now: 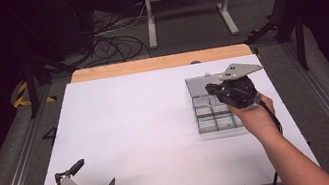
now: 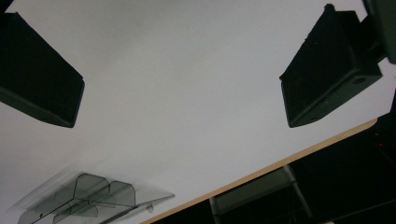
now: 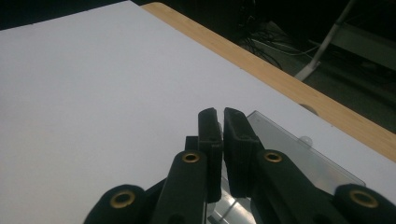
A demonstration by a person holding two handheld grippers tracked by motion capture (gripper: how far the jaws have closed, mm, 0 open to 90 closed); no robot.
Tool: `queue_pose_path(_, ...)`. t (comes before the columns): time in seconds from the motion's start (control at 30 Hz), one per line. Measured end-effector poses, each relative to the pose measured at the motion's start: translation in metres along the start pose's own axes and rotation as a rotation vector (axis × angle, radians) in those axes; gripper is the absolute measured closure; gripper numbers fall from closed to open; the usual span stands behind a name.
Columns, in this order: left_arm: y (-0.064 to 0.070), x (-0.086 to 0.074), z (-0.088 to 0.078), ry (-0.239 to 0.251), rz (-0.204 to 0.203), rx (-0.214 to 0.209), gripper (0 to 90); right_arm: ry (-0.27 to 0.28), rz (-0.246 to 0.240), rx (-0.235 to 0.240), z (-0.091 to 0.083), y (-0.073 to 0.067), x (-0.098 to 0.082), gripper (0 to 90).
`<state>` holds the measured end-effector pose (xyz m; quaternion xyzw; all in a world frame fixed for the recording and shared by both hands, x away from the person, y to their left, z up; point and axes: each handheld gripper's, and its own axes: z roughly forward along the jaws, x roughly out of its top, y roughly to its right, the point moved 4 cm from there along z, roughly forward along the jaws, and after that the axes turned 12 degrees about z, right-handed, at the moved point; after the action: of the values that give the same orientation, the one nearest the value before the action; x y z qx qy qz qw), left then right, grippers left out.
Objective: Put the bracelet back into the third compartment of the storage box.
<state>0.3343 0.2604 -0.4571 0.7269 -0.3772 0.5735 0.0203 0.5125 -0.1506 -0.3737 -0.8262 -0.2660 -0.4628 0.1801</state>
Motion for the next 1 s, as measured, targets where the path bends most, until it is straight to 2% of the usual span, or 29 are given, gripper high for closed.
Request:
queue_pose_path(0.53,0.0,0.0,0.001,-0.004,0.001,-0.002,0.3,-0.02,0.086,-0.104,-0.012,0.05,-0.015,86.6)
queue_pose_path(1.0,0.0,0.0,0.001,-0.005,0.001,-0.002,0.3,-0.05,0.148,-0.164,-0.013,0.08,-0.03,86.4)
